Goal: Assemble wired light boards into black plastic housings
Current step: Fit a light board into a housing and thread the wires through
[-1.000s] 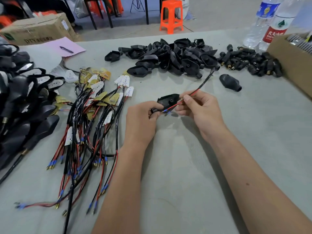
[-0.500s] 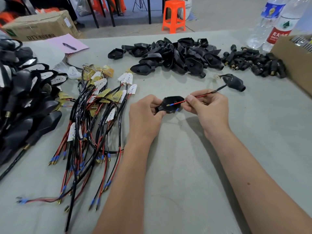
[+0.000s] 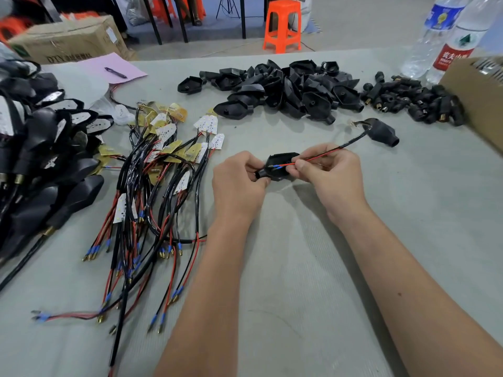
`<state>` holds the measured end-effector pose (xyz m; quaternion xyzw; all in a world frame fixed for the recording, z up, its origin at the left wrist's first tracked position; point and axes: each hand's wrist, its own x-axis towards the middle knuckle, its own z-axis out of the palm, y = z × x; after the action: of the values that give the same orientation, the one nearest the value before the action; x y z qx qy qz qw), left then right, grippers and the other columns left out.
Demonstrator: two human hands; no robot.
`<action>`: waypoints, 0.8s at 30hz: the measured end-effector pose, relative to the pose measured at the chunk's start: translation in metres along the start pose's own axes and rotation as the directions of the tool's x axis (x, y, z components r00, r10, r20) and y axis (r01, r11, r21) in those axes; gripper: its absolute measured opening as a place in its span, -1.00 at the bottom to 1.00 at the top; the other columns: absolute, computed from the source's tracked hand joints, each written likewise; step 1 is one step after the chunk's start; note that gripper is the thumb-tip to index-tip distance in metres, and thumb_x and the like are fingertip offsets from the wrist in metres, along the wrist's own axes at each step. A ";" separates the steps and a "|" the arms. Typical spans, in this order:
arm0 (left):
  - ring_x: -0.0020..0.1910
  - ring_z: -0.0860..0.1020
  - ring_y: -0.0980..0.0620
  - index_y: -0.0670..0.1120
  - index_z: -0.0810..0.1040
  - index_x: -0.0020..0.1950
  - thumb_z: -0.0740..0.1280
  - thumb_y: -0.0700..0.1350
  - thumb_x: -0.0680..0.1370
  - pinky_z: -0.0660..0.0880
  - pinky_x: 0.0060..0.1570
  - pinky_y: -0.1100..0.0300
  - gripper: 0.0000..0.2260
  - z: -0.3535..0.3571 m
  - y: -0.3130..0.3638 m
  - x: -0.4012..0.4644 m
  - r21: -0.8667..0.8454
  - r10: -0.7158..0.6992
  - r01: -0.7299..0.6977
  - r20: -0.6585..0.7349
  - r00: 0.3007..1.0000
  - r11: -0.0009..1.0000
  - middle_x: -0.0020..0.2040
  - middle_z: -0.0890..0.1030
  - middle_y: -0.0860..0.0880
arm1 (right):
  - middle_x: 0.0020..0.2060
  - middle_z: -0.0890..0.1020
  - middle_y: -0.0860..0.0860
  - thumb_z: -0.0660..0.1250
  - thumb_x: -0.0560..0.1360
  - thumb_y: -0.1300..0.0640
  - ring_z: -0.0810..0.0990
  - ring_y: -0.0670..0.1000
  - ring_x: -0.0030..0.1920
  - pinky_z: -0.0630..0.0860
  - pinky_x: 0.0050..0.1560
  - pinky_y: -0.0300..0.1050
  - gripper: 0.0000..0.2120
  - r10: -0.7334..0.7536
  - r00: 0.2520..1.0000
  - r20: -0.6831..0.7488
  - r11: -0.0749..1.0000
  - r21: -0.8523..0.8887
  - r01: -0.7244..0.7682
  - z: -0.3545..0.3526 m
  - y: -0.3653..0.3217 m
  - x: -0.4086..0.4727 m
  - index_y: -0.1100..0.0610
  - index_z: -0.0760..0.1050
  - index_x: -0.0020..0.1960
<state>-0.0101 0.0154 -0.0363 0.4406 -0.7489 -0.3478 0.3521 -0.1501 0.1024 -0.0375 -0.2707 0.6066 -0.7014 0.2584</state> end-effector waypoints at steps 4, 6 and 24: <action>-0.27 0.63 0.05 0.04 0.60 -0.17 0.60 -0.22 0.33 0.62 -0.12 0.01 -0.74 0.002 0.001 -0.002 -0.016 0.012 -0.012 0.015 1.000 1.000 -0.30 0.64 0.07 | -0.27 0.74 0.13 0.53 0.41 0.36 0.77 0.13 -0.19 0.69 0.05 0.19 -0.85 -0.041 0.998 -0.037 0.986 -0.163 0.034 0.001 0.006 0.001 0.19 0.59 -0.17; -0.28 0.64 0.08 0.03 0.59 -0.17 0.60 -0.23 0.34 0.63 -0.14 0.02 -0.75 0.003 0.002 -0.003 -0.028 0.019 -0.019 0.010 1.000 0.999 -0.31 0.64 0.10 | -0.30 0.73 0.11 0.52 0.41 0.34 0.77 0.10 -0.23 0.70 0.00 0.18 -0.85 -0.067 0.995 -0.070 0.974 -0.223 0.050 0.001 0.008 0.002 0.16 0.58 -0.18; -0.18 0.68 0.01 -0.13 0.66 -0.13 0.57 -0.37 0.40 0.63 0.00 0.14 -0.80 0.009 0.012 -0.007 -0.577 -0.204 0.228 0.106 0.973 0.785 -0.17 0.73 -0.12 | -0.31 0.73 0.08 0.49 0.52 0.17 0.62 0.03 -0.53 0.41 -0.58 -0.23 -0.90 -0.016 0.996 0.088 0.991 -0.130 0.027 0.007 -0.001 -0.004 0.13 0.59 -0.12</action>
<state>-0.0203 0.0284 -0.0322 0.3869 -0.5566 -0.6074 0.4142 -0.1426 0.1006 -0.0361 -0.3236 0.6366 -0.6505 0.2585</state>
